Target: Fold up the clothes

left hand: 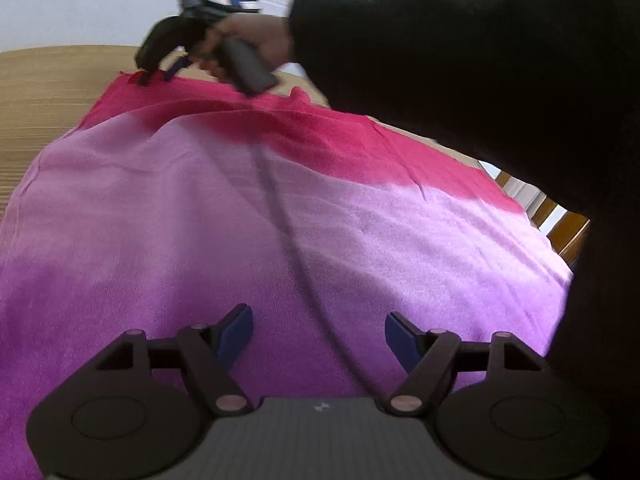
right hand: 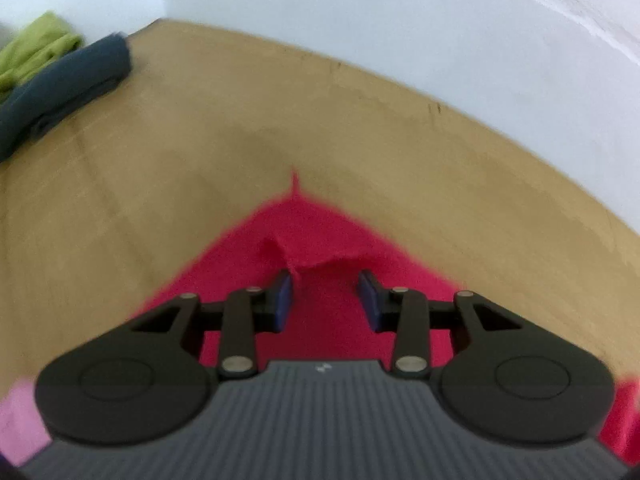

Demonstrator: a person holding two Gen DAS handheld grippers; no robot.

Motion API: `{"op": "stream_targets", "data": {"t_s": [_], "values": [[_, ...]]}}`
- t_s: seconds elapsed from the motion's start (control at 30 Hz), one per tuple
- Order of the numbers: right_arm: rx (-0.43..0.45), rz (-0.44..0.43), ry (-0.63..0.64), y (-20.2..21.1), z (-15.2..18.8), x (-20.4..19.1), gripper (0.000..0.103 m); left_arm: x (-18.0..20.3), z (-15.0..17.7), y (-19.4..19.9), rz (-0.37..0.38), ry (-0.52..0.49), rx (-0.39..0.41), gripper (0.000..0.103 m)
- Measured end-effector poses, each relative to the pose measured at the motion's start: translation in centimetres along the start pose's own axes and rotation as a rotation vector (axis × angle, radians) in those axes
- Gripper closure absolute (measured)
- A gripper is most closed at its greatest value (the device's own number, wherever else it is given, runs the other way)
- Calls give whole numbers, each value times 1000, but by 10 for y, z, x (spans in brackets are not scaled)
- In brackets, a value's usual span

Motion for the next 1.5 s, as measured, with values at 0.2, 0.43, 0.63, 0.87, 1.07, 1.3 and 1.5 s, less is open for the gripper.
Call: {"op": "stream_targets", "data": {"t_s": [0.2, 0.43, 0.63, 0.87, 1.07, 1.3, 1.5], "values": [[83, 75, 9, -29, -34, -16, 64, -6, -7, -2, 32, 77, -14, 28], [157, -81, -63, 101, 14, 14, 59, -36, -46, 26, -43, 99, 5, 30], [89, -46, -308, 214, 150, 59, 50, -81, -142, 21, -235, -118, 51, 27], [8, 60, -459, 265, 284, 58, 48, -170, -238, -65, -420, -198, -82, 27], [105, 171, -441, 275, 326, 43, 50, -227, -273, -126, -494, -194, -186, 27], [111, 261, -390, 279, 328, 30, 48, -244, -284, -144, -450, -113, -153, 16], [120, 295, -375, 280, 328, 25, 47, -231, -286, -151, -603, -221, -125, 97]]}}
Point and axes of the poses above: each gripper's, at about its wrist camera, not at the fingertips, and y roughly against the way its jaws point, x to its right, z to its underside, the point moved 6 cm from there along -y, roughly the way its jaws point, and after that the axes turned 6 degrees about z, right-handed, at the moved point
